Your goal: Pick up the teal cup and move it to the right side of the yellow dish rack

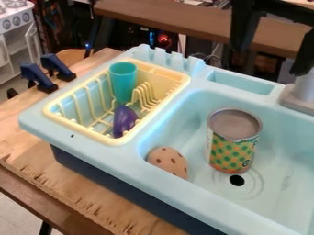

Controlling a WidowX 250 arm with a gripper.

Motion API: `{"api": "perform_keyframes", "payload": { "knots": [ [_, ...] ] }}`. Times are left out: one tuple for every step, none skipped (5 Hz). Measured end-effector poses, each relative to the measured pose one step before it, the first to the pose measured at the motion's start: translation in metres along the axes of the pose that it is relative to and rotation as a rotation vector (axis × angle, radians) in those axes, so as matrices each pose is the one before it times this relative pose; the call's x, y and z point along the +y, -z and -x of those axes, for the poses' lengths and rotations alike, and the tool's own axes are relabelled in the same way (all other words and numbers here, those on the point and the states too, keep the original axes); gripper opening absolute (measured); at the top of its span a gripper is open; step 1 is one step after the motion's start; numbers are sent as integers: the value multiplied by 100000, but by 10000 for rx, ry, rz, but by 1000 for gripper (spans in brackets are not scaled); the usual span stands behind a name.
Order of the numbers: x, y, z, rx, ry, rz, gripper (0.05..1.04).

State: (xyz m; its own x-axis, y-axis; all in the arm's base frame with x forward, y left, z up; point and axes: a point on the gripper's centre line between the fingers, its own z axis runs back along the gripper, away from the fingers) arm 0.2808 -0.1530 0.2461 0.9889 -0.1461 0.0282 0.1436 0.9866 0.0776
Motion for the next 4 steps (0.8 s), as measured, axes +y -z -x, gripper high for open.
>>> {"api": "perform_keyframes", "payload": {
  "knots": [
    [-113,1156,-87,388,51,-144,1002],
    [2597,740,-581,259,-343,-116,1002],
    [4036,-1077,-79,-406,-843,-18,1002],
    [2573,-869,39,-300,-312,-65,1002]
  ]
}}
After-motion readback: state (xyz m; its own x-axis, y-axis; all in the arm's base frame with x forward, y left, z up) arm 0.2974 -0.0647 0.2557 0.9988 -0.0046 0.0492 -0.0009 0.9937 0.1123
